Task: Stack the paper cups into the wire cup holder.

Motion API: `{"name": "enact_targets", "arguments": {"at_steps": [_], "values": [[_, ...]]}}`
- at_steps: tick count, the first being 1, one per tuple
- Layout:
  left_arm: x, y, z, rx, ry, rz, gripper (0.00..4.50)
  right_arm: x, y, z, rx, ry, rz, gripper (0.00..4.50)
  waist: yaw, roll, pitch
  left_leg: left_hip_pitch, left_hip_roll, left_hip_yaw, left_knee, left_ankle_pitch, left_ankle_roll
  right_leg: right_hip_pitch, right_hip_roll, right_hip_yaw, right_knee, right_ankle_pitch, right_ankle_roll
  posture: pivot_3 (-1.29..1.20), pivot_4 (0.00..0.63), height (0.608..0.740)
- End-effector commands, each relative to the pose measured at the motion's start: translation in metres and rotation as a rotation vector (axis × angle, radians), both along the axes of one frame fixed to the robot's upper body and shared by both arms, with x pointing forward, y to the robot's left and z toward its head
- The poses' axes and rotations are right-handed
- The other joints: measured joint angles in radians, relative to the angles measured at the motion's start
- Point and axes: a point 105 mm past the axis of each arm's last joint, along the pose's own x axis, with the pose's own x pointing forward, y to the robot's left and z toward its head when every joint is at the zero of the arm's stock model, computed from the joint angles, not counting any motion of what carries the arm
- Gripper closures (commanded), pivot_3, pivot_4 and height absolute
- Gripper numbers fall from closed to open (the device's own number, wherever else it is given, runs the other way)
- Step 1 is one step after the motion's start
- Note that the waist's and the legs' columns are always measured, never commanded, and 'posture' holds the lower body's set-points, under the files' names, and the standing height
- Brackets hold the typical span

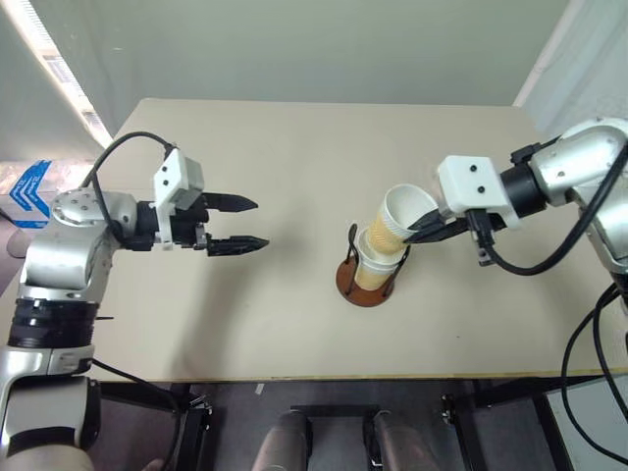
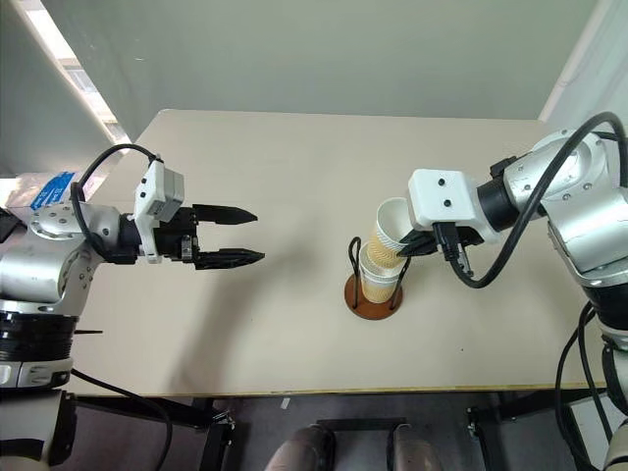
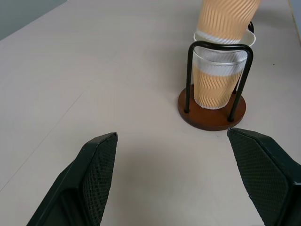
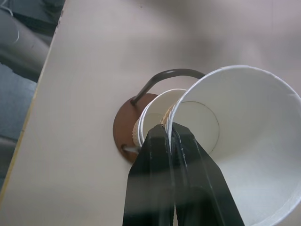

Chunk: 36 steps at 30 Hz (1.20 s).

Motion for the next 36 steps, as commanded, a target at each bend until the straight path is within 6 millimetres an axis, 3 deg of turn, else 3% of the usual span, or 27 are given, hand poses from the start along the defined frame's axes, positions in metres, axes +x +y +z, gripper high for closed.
{"name": "enact_targets", "arguments": {"at_steps": [1, 5, 9, 12, 15, 17, 22, 25, 28, 33, 36], "values": [[-0.001, -0.004, 0.01, 0.009, -0.057, -0.014, 0.38, -0.003, 0.005, 0.006, -0.026, -0.048, 0.042, 4.44, 0.0, 0.0, 0.0, 0.0, 0.0, 0.0, 0.0, 0.0, 0.0, 0.0, 0.0, 0.0, 0.0, 0.0, 0.0, 0.0, 0.15, 0.74], [0.0, -0.003, 0.009, 0.013, -0.061, -0.01, 0.38, -0.003, 0.012, 0.007, 0.0, -0.056, 0.047, 3.94, 0.0, 0.0, 0.0, 0.0, 0.0, 0.0, 0.0, 0.0, 0.0, 0.0, 0.0, 0.0, 0.0, 0.0, 0.0, 0.0, 0.15, 0.74], [-0.001, -0.003, 0.008, 0.014, -0.06, -0.006, 0.38, 0.001, 0.013, 0.019, 0.051, -0.085, 0.011, 2.74, 0.0, 0.0, 0.0, 0.0, 0.0, 0.0, 0.0, 0.0, 0.0, 0.0, 0.0, 0.0, 0.0, 0.0, 0.0, 0.0, 0.15, 0.74], [0.001, 0.001, 0.007, 0.012, -0.062, 0.026, 0.38, 0.009, 0.01, 0.041, 0.205, -0.088, -0.083, 1.73, -0.001, 0.0, 0.0, 0.0, 0.0, 0.0, 0.0, 0.0, 0.0, 0.0, 0.0, 0.0, 0.0, 0.0, -0.001, 0.0, 0.15, 0.74], [0.006, 0.011, 0.007, -0.013, -0.07, 0.103, 0.38, 0.023, -0.006, 0.062, 0.422, -0.06, -0.243, 1.73, 0.0, 0.0, 0.0, 0.0, 0.0, 0.0, 0.0, 0.001, -0.001, 0.0, 0.0, 0.0, 0.0, 0.0, -0.001, 0.0, 0.15, 0.74], [0.008, 0.018, 0.005, -0.028, -0.059, 0.154, 0.38, 0.033, -0.024, 0.06, 0.537, -0.031, -0.361, 1.73, 0.002, -0.001, 0.0, 0.0, 0.0, 0.0, 0.0, 0.001, -0.001, 0.0, 0.0, 0.0, 0.0, 0.0, -0.001, 0.0, 0.15, 0.74], [0.003, 0.025, 0.003, -0.089, -0.032, 0.209, 0.38, 0.049, -0.065, 0.019, 0.645, 0.021, -0.603, 1.73, 0.004, -0.001, -0.001, 0.001, 0.0, 0.0, 0.0, 0.006, -0.01, 0.002, 0.0, 0.0, -0.001, 0.0, -0.001, 0.0, 0.15, 0.74], [0.003, 0.029, 0.008, -0.141, -0.064, 0.252, 0.38, 0.057, -0.085, -0.013, 0.666, 0.081, -0.736, 1.73, 0.003, -0.001, 0.0, 0.001, 0.0, 0.0, -0.002, 0.006, -0.009, 0.001, 0.0, 0.0, 0.0, 0.002, 0.002, 0.0, 0.15, 0.74], [0.005, 0.033, 0.012, -0.187, -0.11, 0.313, 0.38, 0.069, -0.1, -0.032, 0.714, 0.104, -0.863, 1.73, 0.002, -0.001, 0.0, 0.003, 0.0, 0.0, -0.005, 0.003, -0.006, 0.001, 0.0, 0.0, 0.0, 0.005, 0.007, 0.0, 0.15, 0.74], [-0.002, 0.035, 0.007, -0.198, -0.139, 0.361, 0.38, 0.081, -0.106, -0.037, 0.899, 0.184, -0.958, 1.73, -0.002, 0.0, 0.0, 0.006, 0.0, 0.0, -0.006, 0.004, -0.006, 0.002, 0.001, 0.001, 0.002, 0.007, 0.006, 0.0, 0.15, 0.74], [-0.005, 0.037, 0.002, -0.223, -0.116, 0.399, 0.38, 0.081, -0.097, -0.036, 0.905, 0.2, -0.903, 1.73, -0.003, 0.0, 0.0, 0.007, 0.001, 0.0, -0.006, 0.005, -0.006, 0.002, 0.002, 0.001, 0.002, 0.006, 0.003, 0.0, 0.15, 0.74]]}}
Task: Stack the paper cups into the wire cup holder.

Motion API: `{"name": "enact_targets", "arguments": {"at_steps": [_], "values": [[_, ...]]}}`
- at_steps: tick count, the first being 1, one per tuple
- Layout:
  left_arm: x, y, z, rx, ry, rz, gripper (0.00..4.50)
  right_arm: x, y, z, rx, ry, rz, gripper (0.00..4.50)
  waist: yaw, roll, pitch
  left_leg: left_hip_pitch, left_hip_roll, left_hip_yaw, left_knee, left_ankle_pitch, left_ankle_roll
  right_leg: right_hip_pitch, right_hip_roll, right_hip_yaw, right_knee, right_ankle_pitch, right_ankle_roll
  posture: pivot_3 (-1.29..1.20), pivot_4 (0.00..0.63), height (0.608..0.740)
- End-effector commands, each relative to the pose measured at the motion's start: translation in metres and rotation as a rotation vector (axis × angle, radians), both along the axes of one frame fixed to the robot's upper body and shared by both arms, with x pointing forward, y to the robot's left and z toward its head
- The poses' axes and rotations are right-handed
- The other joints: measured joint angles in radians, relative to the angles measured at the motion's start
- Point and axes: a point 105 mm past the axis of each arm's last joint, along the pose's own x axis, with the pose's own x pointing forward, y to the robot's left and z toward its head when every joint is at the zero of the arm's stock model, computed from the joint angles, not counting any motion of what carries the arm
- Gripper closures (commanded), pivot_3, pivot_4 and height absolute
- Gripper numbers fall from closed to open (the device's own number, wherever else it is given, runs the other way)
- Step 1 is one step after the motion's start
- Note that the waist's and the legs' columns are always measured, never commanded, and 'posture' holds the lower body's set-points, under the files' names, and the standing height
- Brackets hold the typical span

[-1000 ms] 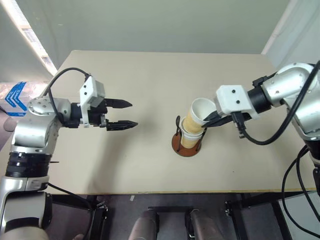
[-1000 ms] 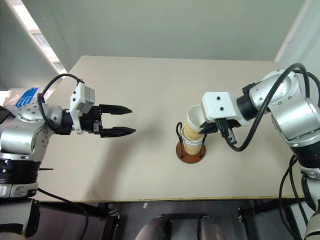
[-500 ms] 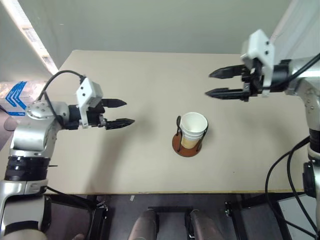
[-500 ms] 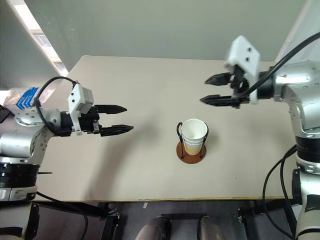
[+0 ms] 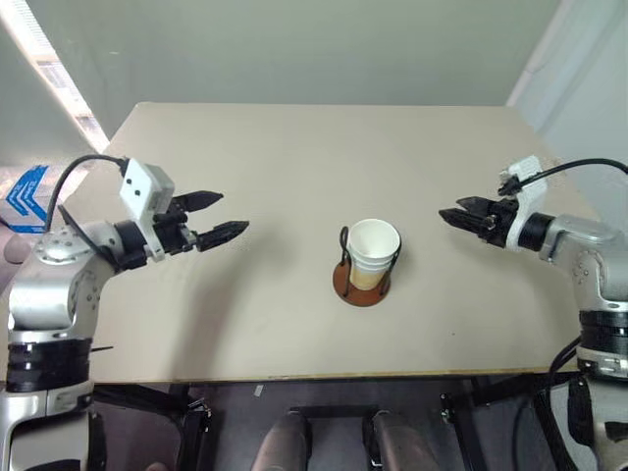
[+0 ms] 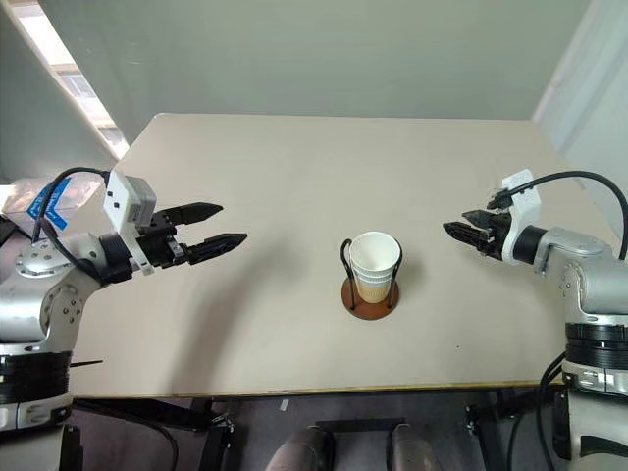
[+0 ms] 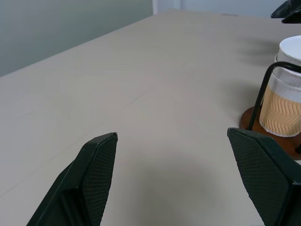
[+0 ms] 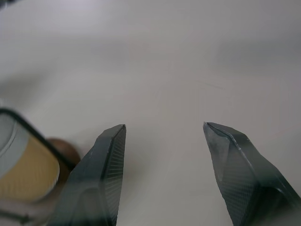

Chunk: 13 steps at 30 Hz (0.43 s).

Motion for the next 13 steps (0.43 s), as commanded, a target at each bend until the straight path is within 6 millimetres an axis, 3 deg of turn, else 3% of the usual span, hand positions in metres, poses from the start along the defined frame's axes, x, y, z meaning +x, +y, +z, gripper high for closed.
{"name": "enact_targets", "arguments": {"at_steps": [1, 13], "values": [[-0.0067, 0.0015, 0.0115, -0.027, -0.04, 0.028, 0.38, -0.0013, 0.0061, 0.0223, 0.0, -0.091, 0.058, 1.73, 0.0, 0.0, 0.0, 0.0, 0.0, 0.0, 0.0, 0.0, 0.0, 0.0, 0.0, 0.0, 0.0, -0.001, -0.002, 0.0, 0.15, 0.74], [-0.0116, 0.0081, 0.0146, -0.084, -0.045, 0.096, 0.38, 0.0064, 0.0115, 0.0227, -0.081, -0.11, 0.073, 1.73, 0.001, 0.0, 0.0, 0.0, 0.0, 0.0, 0.0, 0.001, -0.001, 0.001, 0.0, 0.0, 0.0, -0.003, -0.006, 0.0, 0.15, 0.74]]}}
